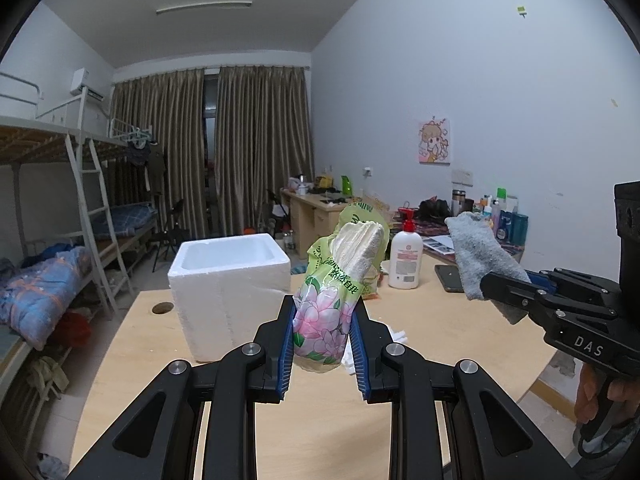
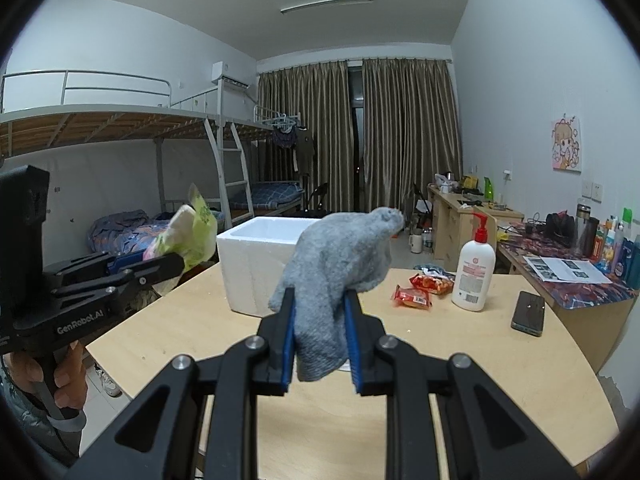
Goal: Organize soft objects
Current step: 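Carry the tissue pack and grey sock over the white foam box with both tools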
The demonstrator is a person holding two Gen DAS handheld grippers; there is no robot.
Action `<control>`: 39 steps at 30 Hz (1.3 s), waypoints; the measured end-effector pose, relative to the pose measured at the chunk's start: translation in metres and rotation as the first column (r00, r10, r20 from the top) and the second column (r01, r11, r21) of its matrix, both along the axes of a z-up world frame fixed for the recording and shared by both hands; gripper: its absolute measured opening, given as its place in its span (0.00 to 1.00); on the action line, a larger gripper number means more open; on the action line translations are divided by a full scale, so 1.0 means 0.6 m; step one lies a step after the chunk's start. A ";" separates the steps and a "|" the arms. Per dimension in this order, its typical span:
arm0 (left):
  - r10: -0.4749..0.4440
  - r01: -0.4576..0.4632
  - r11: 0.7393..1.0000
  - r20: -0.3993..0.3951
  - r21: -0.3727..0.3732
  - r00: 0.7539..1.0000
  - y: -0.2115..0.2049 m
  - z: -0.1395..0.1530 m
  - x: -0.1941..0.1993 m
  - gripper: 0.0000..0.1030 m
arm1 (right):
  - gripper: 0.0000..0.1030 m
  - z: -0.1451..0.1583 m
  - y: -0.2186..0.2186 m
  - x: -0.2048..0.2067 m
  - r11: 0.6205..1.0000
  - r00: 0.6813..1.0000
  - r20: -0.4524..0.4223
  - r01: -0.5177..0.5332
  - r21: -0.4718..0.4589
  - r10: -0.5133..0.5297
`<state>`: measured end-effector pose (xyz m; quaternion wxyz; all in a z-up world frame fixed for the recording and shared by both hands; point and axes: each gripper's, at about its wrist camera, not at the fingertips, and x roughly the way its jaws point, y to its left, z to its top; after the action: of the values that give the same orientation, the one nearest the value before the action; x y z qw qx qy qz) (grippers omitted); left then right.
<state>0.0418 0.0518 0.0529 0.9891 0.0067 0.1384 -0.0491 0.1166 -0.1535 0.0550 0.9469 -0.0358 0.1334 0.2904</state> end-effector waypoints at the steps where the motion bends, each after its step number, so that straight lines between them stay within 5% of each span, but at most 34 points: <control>1: 0.004 -0.004 1.000 0.003 0.000 1.000 0.000 0.002 0.000 0.26 | 0.25 0.001 0.002 0.002 1.000 1.000 0.000 0.002 -0.001 -0.002; 21: 0.058 -0.058 0.998 0.030 0.004 0.998 -0.001 0.015 -0.011 0.26 | 0.25 0.012 0.040 0.022 0.999 0.999 0.013 -0.041 -0.012 0.042; 39: 0.111 -0.111 0.994 0.018 -0.006 0.994 0.020 0.036 0.062 0.26 | 0.25 0.027 0.096 0.094 0.994 0.994 -0.010 -0.106 -0.022 0.106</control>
<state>0.0790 0.0640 0.0745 0.9916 -0.0027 0.1292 0.0058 0.1730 -0.0959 0.0711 0.9291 -0.0521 0.1387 0.3388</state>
